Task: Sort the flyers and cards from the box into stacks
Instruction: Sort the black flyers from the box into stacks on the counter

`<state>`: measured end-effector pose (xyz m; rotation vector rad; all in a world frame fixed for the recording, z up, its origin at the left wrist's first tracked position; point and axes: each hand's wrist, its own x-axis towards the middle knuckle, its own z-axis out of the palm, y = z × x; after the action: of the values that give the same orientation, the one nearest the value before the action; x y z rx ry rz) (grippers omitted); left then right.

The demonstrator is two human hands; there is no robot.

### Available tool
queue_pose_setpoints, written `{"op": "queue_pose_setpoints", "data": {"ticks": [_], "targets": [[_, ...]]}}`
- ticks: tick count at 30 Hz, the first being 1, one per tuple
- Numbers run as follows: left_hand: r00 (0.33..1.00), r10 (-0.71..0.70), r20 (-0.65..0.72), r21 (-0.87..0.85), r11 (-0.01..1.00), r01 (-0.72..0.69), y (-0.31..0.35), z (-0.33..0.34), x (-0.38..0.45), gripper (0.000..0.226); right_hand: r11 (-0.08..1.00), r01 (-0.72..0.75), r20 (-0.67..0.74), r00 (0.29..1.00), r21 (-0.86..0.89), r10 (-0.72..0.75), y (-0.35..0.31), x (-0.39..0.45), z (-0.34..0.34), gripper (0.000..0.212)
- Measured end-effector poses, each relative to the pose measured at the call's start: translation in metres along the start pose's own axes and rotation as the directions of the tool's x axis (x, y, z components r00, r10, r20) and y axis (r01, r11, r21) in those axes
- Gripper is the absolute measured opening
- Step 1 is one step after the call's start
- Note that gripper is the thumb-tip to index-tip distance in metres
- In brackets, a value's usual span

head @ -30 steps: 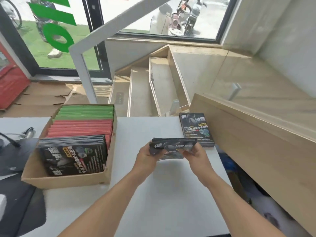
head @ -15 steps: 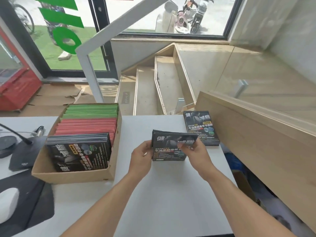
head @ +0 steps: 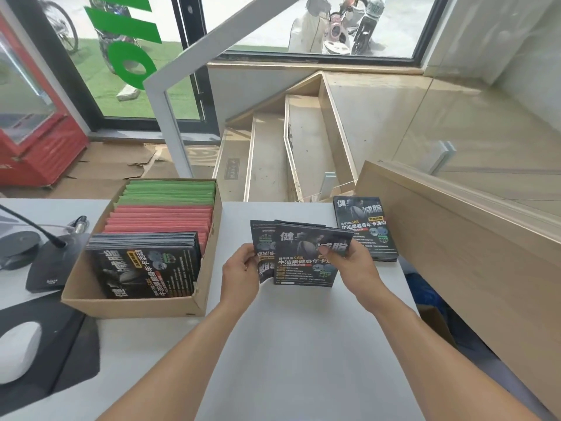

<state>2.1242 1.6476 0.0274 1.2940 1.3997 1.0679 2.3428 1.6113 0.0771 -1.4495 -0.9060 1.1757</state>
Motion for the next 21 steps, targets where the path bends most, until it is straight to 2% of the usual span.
{"op": "queue_pose_setpoints", "data": {"ticks": [9,12,15,16,18,19,21], "targets": [[0.998,-0.019,-0.068,-0.059,0.998,0.015,0.015,-0.007,0.001,0.023,1.0,-0.013,0.011,1.0,-0.003,0.013,0.002,0.005,-0.001,0.02],[0.964,0.112,-0.243,0.041,0.994,-0.105,0.029,-0.022,0.003,0.021,1.0,-0.007,0.013,1.0,-0.017,0.008,0.003,0.007,-0.001,0.02],[0.882,0.286,-0.375,0.184,0.955,-0.231,0.059,-0.043,0.009,0.018,0.999,-0.008,0.01,1.0,-0.032,0.008,0.006,0.01,-0.002,0.018],[0.847,0.383,-0.369,0.274,0.916,-0.295,0.072,-0.049,0.01,0.019,0.999,-0.009,0.008,1.0,-0.037,0.009,0.006,0.011,-0.002,0.017],[0.76,0.592,-0.27,0.515,0.755,-0.405,0.095,-0.059,0.01,0.023,0.999,-0.024,-0.003,1.0,-0.038,0.024,0.009,0.014,-0.002,0.016],[0.73,0.656,-0.192,0.619,0.658,-0.429,0.106,-0.063,0.009,0.025,0.999,-0.037,-0.012,0.999,-0.033,0.036,0.01,0.015,-0.002,0.015],[0.729,0.684,0.006,0.744,0.484,-0.461,0.123,-0.067,0.007,0.027,0.998,-0.049,-0.035,0.998,-0.03,0.048,0.01,0.016,-0.001,0.016]]}}
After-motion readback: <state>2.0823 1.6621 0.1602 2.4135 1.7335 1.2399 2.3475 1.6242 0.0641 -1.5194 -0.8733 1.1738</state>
